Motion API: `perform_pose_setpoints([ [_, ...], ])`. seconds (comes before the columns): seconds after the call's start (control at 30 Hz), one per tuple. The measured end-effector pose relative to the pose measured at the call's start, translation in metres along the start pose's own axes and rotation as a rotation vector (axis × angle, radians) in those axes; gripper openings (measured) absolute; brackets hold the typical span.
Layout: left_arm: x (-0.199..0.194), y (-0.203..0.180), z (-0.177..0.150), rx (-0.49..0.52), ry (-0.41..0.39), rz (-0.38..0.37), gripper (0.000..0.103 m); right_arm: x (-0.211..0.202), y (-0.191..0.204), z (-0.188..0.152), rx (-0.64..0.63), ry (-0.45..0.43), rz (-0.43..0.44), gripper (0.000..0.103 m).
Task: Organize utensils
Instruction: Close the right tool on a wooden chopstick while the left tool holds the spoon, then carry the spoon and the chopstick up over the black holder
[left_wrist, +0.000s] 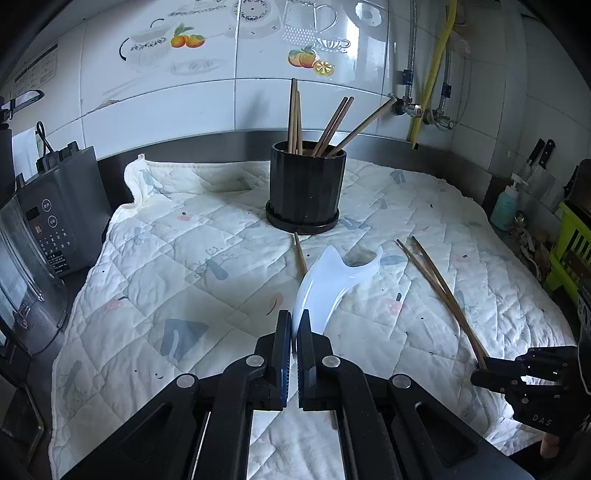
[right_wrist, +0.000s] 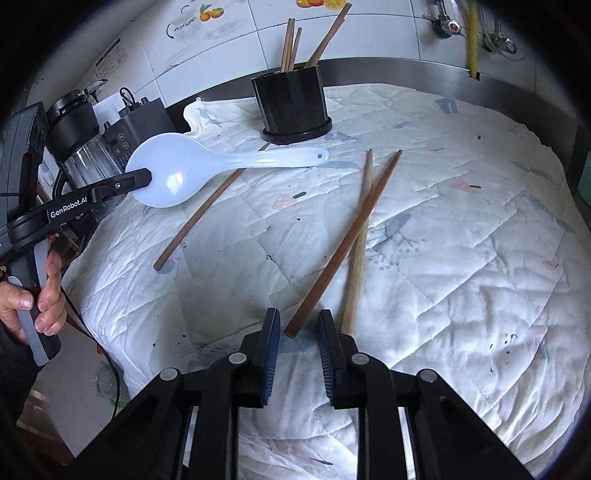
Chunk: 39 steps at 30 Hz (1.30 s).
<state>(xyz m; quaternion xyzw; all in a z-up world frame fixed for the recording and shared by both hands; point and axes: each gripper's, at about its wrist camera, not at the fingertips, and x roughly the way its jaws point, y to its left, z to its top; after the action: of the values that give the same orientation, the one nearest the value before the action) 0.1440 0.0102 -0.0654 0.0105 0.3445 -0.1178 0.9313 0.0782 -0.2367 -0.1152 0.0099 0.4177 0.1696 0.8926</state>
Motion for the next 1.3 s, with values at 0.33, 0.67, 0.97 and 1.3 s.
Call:
perform_pose_setpoints([
  [0.33,-0.008,-0.001,0.007,0.015,-0.026,0.006,0.002,-0.019,-0.008,0.003,0.027,-0.09,-0.075,0.01],
  [0.67,-0.017,-0.004,0.033,0.025,-0.071,0.013,0.002,-0.065,-0.022,0.039,-0.026,-0.243,-0.146,0.008],
  [0.97,-0.035,-0.004,0.073,0.037,-0.132,0.007,0.002,-0.082,-0.024,0.081,-0.06,-0.33,-0.121,0.008],
  [1.3,-0.06,0.005,0.121,0.024,-0.203,0.009,0.002,-0.098,-0.032,0.137,-0.096,-0.361,-0.084,0.008],
])
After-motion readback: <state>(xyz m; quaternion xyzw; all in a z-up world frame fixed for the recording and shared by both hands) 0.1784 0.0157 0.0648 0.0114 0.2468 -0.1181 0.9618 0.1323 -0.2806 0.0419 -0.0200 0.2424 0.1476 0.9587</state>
